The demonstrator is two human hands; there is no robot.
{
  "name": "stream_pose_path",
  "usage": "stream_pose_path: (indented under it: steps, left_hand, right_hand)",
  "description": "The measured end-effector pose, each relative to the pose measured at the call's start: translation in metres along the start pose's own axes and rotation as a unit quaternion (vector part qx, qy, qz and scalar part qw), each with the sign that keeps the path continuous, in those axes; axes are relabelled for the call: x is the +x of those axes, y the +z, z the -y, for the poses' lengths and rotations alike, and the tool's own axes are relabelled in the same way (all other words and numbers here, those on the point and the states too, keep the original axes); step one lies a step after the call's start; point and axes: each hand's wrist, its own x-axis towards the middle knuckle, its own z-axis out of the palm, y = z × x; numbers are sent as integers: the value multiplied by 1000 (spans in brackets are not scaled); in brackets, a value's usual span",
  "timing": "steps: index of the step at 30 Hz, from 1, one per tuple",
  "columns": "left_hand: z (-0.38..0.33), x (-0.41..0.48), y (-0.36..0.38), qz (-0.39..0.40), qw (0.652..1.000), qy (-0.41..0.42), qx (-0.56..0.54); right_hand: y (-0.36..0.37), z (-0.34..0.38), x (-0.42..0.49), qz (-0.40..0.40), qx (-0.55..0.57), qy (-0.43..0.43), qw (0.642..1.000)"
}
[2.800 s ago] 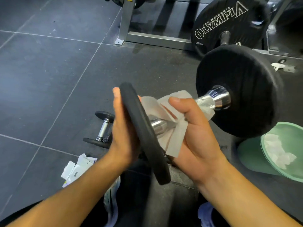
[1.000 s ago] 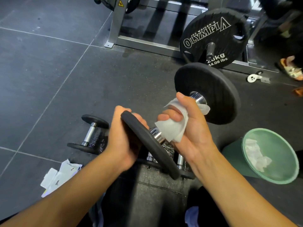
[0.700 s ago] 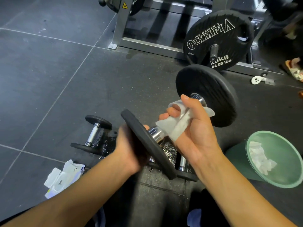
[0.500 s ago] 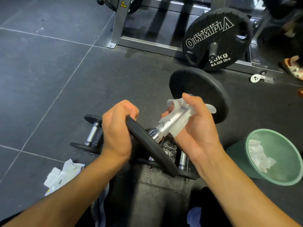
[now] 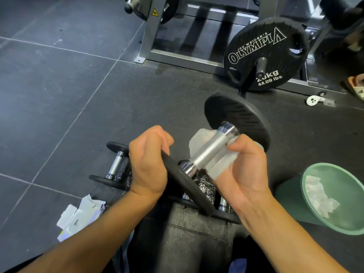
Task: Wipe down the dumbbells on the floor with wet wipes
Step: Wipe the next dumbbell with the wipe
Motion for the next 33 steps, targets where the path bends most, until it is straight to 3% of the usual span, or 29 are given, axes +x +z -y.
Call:
stream_pose_path:
  steps: [2, 5, 8, 11, 15, 22, 25, 30, 33]
  left_hand:
    - [-1, 7, 1, -47, 986, -112, -115]
    - [0, 12, -3, -71, 974, -149, -155]
    - [-5, 10, -5, -74, 981, -116, -137]
    - [-10, 6, -5, -51, 996, -33, -63]
    - [-9, 0, -7, -13, 998, 39, 40]
    - [-8, -7, 2, -5, 988, 57, 141]
    - [-5, -8, 3, -17, 991, 14, 135]
    - [2, -7, 12, -86, 987, -131, 30]
    - [4, -8, 13, -87, 986, -143, 19]
  right_hand:
    - [0, 1, -3, 27, -1, -4, 1000]
    - [-1, 2, 0, 79, 31, 26, 996]
    - [1, 2, 4, 81, 9, 30, 996]
    - [3, -1, 4, 91, -1, 47, 995]
    - [3, -9, 4, 31, -66, 64, 995]
    - [13, -13, 1, -48, -73, 126, 988]
    - [11, -8, -2, -69, -79, 143, 984]
    - [11, -3, -5, -104, -91, 149, 979]
    - [5, -6, -6, -132, -115, 141, 974]
